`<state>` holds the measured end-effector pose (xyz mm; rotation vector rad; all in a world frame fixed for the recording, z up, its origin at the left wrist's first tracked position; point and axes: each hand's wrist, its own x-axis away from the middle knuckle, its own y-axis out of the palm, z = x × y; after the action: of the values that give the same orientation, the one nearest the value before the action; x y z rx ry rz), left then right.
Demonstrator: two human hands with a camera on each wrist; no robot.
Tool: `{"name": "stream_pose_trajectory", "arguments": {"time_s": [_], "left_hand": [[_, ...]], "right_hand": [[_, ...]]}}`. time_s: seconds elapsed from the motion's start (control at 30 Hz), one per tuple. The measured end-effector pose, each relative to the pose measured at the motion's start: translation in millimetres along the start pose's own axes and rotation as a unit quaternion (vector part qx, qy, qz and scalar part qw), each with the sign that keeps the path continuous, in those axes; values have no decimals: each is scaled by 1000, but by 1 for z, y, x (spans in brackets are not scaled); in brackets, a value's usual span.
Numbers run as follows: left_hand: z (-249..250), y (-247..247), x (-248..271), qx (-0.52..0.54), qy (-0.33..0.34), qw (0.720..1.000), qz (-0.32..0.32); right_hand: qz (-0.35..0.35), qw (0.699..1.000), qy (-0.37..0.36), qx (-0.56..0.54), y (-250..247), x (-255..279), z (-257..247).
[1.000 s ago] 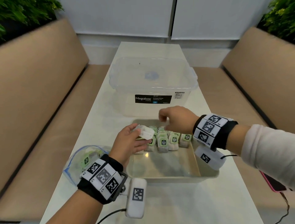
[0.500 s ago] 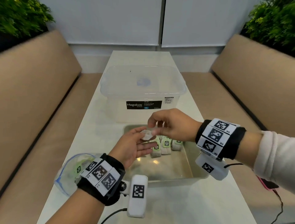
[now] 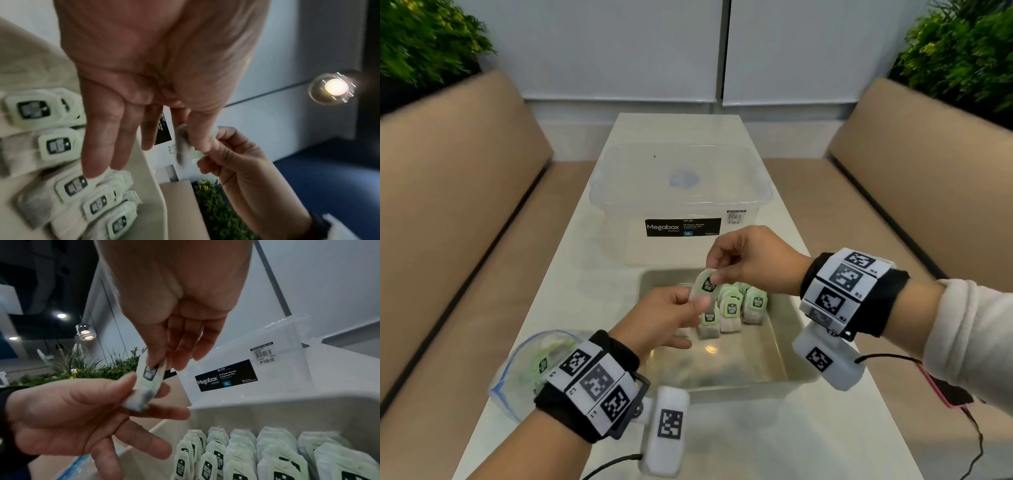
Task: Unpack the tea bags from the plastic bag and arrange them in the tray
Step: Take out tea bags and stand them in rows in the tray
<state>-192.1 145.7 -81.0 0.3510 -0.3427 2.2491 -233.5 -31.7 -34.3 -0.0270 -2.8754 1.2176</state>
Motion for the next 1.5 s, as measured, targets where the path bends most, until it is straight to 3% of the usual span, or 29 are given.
{"name": "stream_pose_trajectory", "arguments": {"time_s": [0.17, 0.3, 0.4, 0.5, 0.73, 1.03, 1.13, 1.23, 1.37, 1.47, 1.5], "left_hand": [[-5, -20, -4, -140, 22, 987, 82], [-10, -42, -6, -324, 20, 931, 170], [-16, -49, -10, -399, -23, 899, 180], [-21, -50, -15, -434, -57, 886, 154], [-25, -55, -20, -458, -59, 875, 145], [-27, -56, -21, -465, -51, 872, 144], [-28, -56, -21, -464, -47, 873, 144], [-28, -57, -21, -461, -47, 875, 143], [-28, -58, -22, -456, -45, 878, 140], [-29, -60, -22, -453, -39, 881, 133], [-30, -60, -23, -453, -39, 881, 130]], "right_hand": [[-48, 995, 85, 29, -8, -3, 19], [-95, 971, 138, 171, -5, -8, 41], [-145, 936, 171, 273, 0, -14, 55], [-180, 904, 184, 342, 5, -20, 61], [-211, 862, 202, 415, 14, -34, 69], [-208, 858, 177, 435, 12, -38, 66], [-252, 850, 166, 431, 14, -33, 63], [-365, 809, 155, 435, 24, -31, 60], [-492, 711, 129, 486, 38, -34, 58], [-520, 671, 108, 518, 47, -39, 67], [-505, 678, 123, 520, 50, -41, 71]]}}
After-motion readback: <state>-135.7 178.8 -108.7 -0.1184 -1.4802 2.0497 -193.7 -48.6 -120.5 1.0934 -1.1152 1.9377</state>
